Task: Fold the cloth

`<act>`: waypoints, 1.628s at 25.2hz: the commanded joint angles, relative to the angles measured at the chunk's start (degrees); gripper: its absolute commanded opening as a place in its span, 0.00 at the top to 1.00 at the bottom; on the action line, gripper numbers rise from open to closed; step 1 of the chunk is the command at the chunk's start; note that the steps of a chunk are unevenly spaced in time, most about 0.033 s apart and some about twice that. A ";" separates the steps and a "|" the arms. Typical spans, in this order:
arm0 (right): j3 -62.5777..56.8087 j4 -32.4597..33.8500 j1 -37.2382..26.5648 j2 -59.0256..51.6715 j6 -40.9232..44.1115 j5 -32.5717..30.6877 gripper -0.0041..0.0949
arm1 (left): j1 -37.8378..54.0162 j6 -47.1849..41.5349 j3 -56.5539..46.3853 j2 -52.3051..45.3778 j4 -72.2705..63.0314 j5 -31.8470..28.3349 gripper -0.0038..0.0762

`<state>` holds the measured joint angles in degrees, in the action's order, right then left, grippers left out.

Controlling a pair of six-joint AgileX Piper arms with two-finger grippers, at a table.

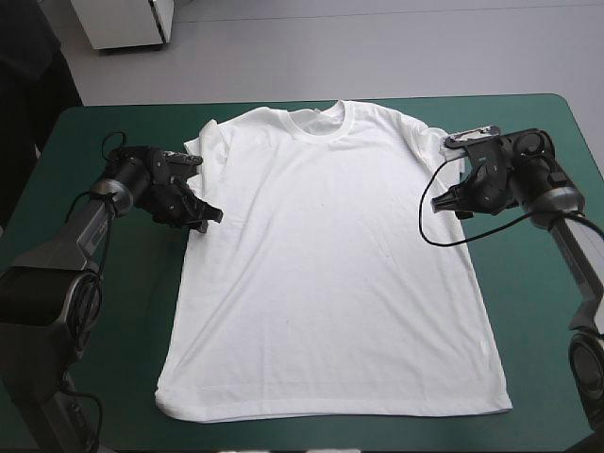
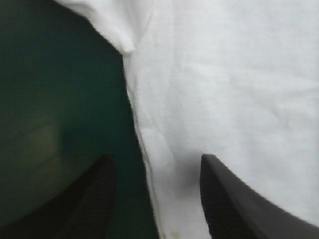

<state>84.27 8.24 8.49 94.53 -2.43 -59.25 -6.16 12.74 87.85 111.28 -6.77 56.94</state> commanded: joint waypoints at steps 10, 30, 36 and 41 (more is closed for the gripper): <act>4.52 -0.68 -2.89 2.41 0.00 2.20 0.41 | -0.04 0.30 2.05 1.09 -3.26 2.52 0.74; 5.94 -12.47 -5.24 16.30 -5.01 3.72 0.42 | -0.04 6.06 2.05 2.13 -10.13 4.09 0.98; 8.02 -20.47 -4.48 20.59 -8.65 2.38 0.93 | -0.04 6.66 2.05 2.13 -10.27 4.09 0.98; 10.36 -20.97 -4.48 20.52 -8.78 -0.51 0.97 | -0.04 7.31 5.18 1.56 -10.16 8.45 0.98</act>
<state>92.79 -10.38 3.77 116.20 -10.58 -57.46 -5.61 20.04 90.60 114.71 -15.02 60.87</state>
